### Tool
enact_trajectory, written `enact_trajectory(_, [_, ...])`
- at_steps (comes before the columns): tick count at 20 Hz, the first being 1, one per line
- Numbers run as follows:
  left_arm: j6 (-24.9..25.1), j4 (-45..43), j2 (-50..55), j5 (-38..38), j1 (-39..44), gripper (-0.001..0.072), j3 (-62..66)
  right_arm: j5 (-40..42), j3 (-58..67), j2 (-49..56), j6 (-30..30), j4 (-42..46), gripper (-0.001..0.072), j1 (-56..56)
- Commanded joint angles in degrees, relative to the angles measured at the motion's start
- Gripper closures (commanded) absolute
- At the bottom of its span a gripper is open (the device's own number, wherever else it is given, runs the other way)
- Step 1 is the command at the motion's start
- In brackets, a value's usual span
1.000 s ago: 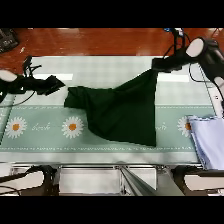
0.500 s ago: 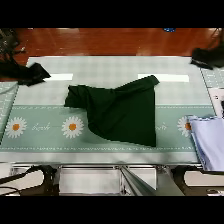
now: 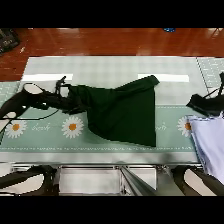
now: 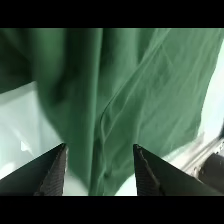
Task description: Fold the shirts.
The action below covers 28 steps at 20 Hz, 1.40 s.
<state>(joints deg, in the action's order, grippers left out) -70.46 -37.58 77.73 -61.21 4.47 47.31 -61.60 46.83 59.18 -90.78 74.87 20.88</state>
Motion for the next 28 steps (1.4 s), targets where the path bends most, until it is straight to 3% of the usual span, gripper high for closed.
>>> enact_trajectory(1, [-2.93,0.98,3.39,7.19,5.2,0.0197,-1.29,-1.95,-8.07,-5.77,2.54,-3.98,0.0311,0.44])
enact_trajectory(5, [-2.91,1.01,6.62,8.15,7.72,0.0222,1.31,-7.5,-13.51,-6.03,4.74,-5.95,0.031,0.42])
enact_trajectory(6, [-2.91,0.98,7.02,8.0,7.56,0.0362,2.27,-7.45,-14.95,-6.03,4.72,-6.23,0.031,0.42])
enact_trajectory(7, [-2.8,0.98,7.08,7.41,7.19,0.0663,3.17,-7.45,-16.31,-6.03,4.76,-6.75,0.031,0.42])
enact_trajectory(13, [-2.03,0.68,7.04,2.03,5.29,0.0681,10.67,-6.71,-19.8,-4.55,9.38,-13.4,0.0311,-1.79])
enact_trajectory(18, [-2.05,0.72,7.04,1.55,5.31,0.0681,12.0,0.35,-19.67,5.64,12.59,-25.42,0.0311,-12.57])
enact_trajectory(23, [-2.03,0.72,7.04,0.74,5.31,0.0681,12.02,6.32,-13.84,16.13,13.57,-31.67,0.0311,-22.93])
enact_trajectory(24, [-2.05,0.72,7.04,0.72,5.31,0.068,12.02,6.99,-11.32,17.84,13.57,-32.04,0.0335,-24.72])
enact_trajectory(25, [-2.03,0.72,7.04,0.72,5.31,0.0681,12.02,7.21,-8.79,19.21,13.57,-32.17,0.0443,-26.23])
enact_trajectory(26, [-2.01,0.68,7.04,0.68,5.16,0.0681,12.15,6.95,-5.88,20.33,14.01,-32.24,0.0601,-27.5])
enact_trajectory(27, [-2.01,0.26,7.02,0.46,4.22,0.068,13.05,5.16,-2.47,20.9,16.09,-32.33,0.0692,-28.33])
enact_trajectory(28, [-2.08,0.13,6.82,-0.96,2.67,0.0681,14.58,2.27,1.27,20.85,17.03,-31.61,0.0692,-28.57])
